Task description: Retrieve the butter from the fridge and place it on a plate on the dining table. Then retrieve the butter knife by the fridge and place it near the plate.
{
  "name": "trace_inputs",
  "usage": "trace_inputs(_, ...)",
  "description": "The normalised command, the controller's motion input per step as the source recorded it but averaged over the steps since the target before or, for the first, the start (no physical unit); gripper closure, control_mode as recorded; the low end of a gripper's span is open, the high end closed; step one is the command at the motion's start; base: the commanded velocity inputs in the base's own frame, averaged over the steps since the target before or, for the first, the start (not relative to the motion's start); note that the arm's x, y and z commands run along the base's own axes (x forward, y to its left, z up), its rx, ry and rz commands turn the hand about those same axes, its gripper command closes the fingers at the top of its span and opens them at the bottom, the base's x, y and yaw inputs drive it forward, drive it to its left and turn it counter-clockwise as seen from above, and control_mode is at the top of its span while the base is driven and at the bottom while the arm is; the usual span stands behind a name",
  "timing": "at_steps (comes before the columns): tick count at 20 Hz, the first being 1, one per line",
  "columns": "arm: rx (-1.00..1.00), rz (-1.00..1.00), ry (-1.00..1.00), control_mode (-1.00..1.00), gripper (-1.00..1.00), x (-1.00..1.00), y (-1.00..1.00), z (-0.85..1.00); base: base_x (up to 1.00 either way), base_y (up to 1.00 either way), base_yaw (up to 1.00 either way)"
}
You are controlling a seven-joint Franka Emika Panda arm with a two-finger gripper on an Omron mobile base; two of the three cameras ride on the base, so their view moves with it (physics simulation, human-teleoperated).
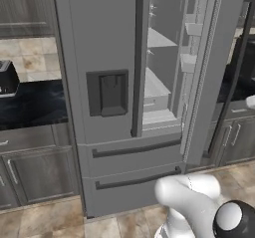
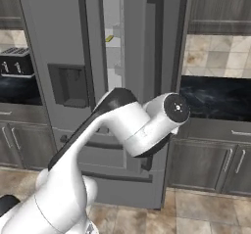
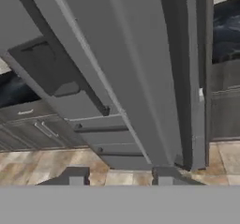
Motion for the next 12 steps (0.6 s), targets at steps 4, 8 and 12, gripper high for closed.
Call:
trace_inputs(4, -0.41, -0.01, 0.04, -1.00, -1.00, -0.31, 0.98, 0.24, 0.00, 0.00, 0.00)
trace_inputs(8, -0.53, -0.02, 0.22, -1.00, -1.00, 0.07, 1.00, 0.16, 0.00, 0.00, 0.00)
trace_inputs(12, -0.56, 0.00, 0.11, -1.00, -1.00, 0.40, 0.80, 0.00, 0.00, 0.00, 0.00)
